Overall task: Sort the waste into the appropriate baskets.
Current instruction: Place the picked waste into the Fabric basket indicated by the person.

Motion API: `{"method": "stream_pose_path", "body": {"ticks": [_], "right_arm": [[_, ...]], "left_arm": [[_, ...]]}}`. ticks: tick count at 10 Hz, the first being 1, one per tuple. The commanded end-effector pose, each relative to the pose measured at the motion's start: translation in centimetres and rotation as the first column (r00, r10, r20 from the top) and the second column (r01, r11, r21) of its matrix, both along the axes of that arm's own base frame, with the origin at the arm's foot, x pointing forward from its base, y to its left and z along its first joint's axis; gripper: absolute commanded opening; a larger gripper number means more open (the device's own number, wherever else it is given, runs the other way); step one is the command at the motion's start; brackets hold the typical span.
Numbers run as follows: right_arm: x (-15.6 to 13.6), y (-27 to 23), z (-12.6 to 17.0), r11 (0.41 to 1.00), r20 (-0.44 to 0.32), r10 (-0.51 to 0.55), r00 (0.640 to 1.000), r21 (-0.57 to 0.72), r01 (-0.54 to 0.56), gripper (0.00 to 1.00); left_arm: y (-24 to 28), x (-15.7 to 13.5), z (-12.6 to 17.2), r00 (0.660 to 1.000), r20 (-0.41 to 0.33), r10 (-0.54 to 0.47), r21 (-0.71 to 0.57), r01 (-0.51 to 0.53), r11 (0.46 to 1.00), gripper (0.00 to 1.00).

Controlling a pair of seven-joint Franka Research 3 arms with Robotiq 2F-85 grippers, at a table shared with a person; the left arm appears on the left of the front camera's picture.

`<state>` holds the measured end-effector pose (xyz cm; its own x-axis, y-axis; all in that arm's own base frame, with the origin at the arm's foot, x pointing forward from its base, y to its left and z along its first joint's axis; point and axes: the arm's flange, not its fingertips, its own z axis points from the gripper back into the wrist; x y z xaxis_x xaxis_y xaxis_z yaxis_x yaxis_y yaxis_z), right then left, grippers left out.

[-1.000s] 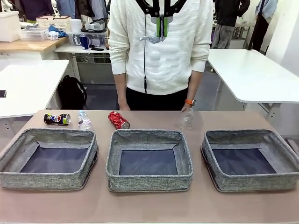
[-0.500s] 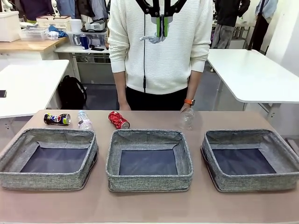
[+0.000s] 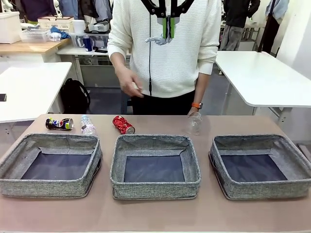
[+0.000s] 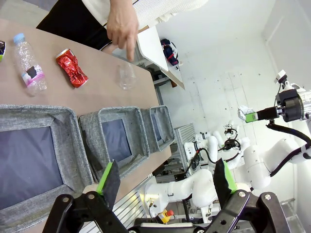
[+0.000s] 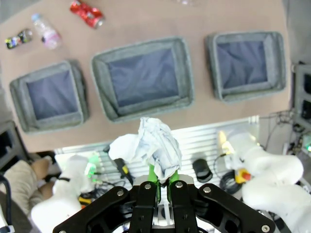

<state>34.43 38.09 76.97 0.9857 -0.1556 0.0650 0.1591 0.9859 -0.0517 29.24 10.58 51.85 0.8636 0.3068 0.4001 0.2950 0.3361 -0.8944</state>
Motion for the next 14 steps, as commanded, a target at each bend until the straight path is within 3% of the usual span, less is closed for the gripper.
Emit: {"method": "stream_pose_path", "body": {"ticks": [1,8,9,10,11,14], "right_arm": [[-0.1,0.1,0.1,1.000,0.009,0.009,1.000,0.009,-0.009,0.07],[-0.1,0.1,0.1,1.000,0.009,0.009,1.000,0.009,-0.009,0.07],[0.0,0.0,0.0,1.000,0.000,0.000,1.000,0.000,0.000,0.07],[-0.2,1.7,-2.0,0.985,0.031,0.165,0.986,0.050,-0.166,0.07],[-0.1,3.6,-5.0,0.944,0.013,0.320,0.947,0.085,-0.320,0.07],[1.3,10.1,-13.4,0.808,-0.004,0.572,0.820,0.173,-0.563,0.07]], "left_arm": [[-0.2,0.1,0.0,1.000,0.027,-0.004,-0.011,0.004,1.000,1.00],[-0.2,0.1,0.0,1.000,0.027,-0.004,-0.011,0.004,1.000,1.00],[0.0,0.0,0.0,1.000,0.000,0.000,0.000,0.000,1.000,1.00],[-3.4,-5.8,3.6,0.996,0.014,0.090,0.158,-0.091,0.983,1.00],[-3.4,-8.8,5.4,0.993,0.008,0.122,0.219,-0.120,0.968,1.00],[-0.1,-10.1,5.6,0.981,-0.006,0.192,0.226,-0.185,0.956,1.00]]}}
